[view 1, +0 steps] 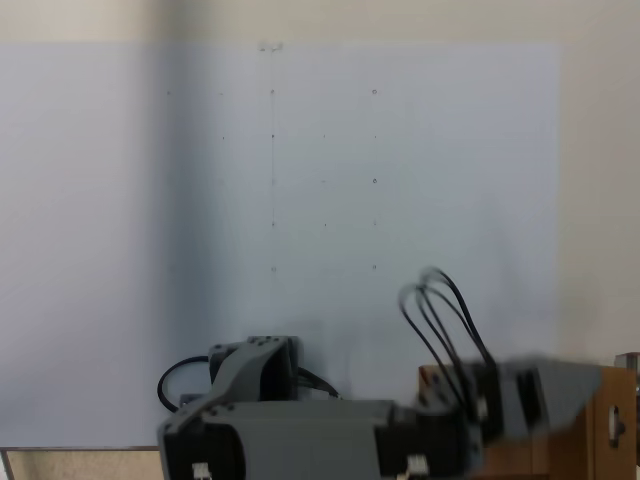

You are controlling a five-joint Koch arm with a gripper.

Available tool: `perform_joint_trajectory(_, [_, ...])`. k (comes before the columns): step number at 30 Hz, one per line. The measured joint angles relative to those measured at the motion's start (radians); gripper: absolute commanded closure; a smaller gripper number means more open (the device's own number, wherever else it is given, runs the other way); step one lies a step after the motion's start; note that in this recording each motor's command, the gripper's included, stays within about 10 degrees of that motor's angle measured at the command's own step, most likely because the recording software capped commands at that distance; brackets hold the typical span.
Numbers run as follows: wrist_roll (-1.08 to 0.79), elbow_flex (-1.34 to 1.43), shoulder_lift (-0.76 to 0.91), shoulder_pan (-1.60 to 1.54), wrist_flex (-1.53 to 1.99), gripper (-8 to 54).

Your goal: Grasp a green dice and put it in the bin.

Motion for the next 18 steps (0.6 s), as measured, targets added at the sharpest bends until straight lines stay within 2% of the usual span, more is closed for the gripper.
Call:
perform_joint_trajectory(4, [0.081, 0.000, 0.005, -0.255, 0.000, 2.2])
perform_joint_trajectory(5, [0.095, 0.000, 0.005, -0.440, 0.000, 1.9])
perform_joint_trajectory(7, [0.095, 0.000, 0.005, -0.497, 0.000, 1.8])
perform_joint_trajectory(11, [0.095, 0.002, 0.005, -0.842, 0.000, 1.8])
perform_joint_trajectory(18, [0.095, 0.000, 0.005, -1.111, -0.002, 1.8])
